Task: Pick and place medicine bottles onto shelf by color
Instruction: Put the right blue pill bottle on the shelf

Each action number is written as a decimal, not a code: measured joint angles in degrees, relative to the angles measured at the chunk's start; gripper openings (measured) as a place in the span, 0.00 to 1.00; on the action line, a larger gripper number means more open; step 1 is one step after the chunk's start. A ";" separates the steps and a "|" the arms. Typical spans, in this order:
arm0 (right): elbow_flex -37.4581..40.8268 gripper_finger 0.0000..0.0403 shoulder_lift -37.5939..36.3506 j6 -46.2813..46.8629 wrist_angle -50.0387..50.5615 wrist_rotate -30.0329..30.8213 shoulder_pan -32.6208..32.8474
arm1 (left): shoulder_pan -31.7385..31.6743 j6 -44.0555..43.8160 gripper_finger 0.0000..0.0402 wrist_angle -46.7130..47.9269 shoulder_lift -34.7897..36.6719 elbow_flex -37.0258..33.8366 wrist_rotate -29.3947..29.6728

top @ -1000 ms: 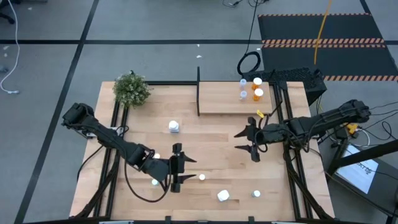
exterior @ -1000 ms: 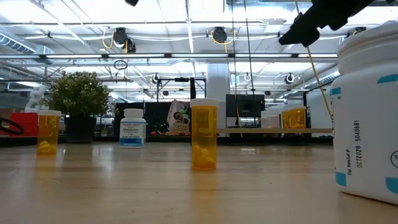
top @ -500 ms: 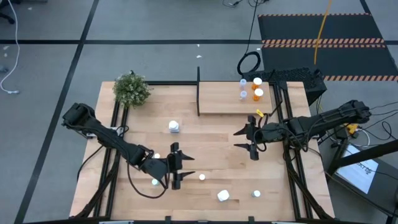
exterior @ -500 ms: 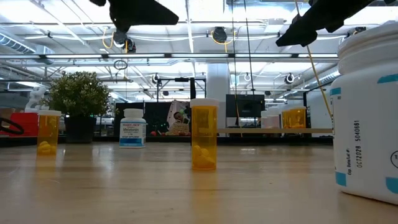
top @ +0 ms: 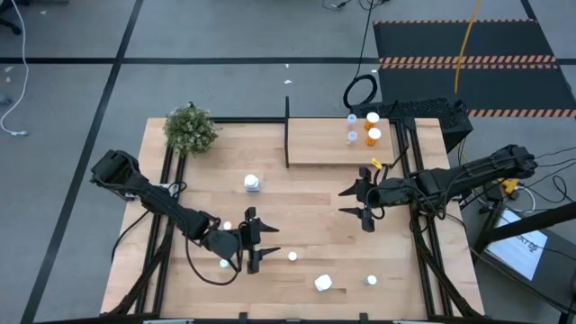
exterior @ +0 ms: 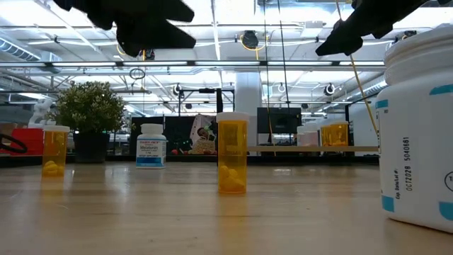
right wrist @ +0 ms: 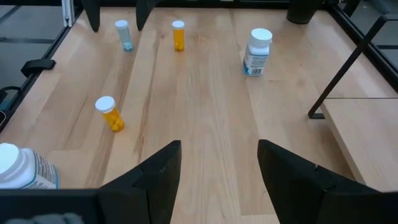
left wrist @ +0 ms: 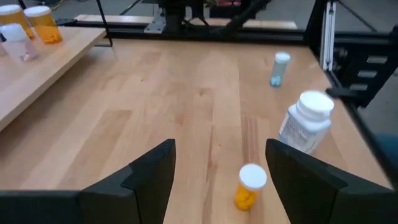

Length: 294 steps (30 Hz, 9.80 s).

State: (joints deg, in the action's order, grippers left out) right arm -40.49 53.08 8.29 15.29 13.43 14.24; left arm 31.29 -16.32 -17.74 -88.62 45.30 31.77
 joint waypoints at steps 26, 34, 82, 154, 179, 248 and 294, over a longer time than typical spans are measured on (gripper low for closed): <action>-0.02 0.52 1.62 -0.15 -0.42 0.02 0.00 | 0.31 -0.54 0.62 -4.90 -8.48 0.00 0.18; -0.02 0.52 1.62 -0.04 -0.42 0.02 0.00 | 0.31 -0.55 0.62 -4.93 -8.48 0.00 0.10; -27.95 0.52 33.00 46.60 30.73 -0.70 36.74 | -0.52 -1.88 0.62 -4.90 -8.48 0.00 1.27; -14.23 0.40 34.93 51.01 17.88 -8.87 38.29 | -0.89 -1.68 0.62 -4.81 -8.48 0.00 1.23; -14.23 0.28 34.44 49.07 17.68 -9.03 37.85 | -0.89 -1.70 0.62 -4.81 -8.46 0.00 1.22; -37.63 0.29 33.87 -24.74 23.97 -19.26 -54.68 | -13.88 5.49 0.62 -1.31 -8.46 0.02 1.16; -48.81 0.29 52.52 -29.14 33.07 -24.21 -63.71 | -14.61 5.37 0.62 -2.24 -8.46 0.02 1.14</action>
State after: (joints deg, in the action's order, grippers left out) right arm -89.30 105.60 -20.85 48.36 -10.78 -49.47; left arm 16.68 -10.95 -19.98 -97.08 45.32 32.91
